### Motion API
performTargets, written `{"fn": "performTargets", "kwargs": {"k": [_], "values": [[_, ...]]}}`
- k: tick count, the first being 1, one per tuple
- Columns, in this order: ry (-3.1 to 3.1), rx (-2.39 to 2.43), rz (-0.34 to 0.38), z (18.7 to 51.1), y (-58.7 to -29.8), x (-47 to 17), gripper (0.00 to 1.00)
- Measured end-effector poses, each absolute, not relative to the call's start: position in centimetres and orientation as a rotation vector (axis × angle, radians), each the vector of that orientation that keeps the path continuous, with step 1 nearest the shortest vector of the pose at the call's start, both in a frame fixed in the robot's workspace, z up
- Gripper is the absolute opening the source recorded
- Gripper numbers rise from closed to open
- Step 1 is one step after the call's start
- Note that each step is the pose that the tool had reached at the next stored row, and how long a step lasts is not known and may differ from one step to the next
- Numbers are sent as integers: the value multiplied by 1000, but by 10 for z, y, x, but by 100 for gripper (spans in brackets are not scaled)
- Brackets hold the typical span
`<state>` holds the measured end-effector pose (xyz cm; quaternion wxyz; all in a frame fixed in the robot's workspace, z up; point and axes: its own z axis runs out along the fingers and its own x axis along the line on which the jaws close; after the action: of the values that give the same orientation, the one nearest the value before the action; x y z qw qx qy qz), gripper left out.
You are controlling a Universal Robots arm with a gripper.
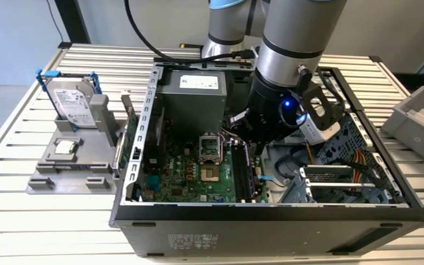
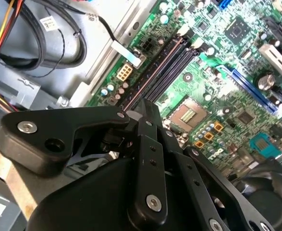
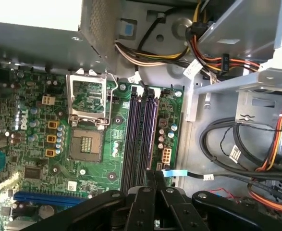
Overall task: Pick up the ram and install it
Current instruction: 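Press down the ram until it locks into place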
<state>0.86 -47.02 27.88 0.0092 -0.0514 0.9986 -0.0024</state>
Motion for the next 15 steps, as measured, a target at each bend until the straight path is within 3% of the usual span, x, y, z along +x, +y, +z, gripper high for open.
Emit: {"fn": "performTargets", "kwargs": {"k": [15], "values": [[3100,-376,-6,279,-470,9,0]]}}
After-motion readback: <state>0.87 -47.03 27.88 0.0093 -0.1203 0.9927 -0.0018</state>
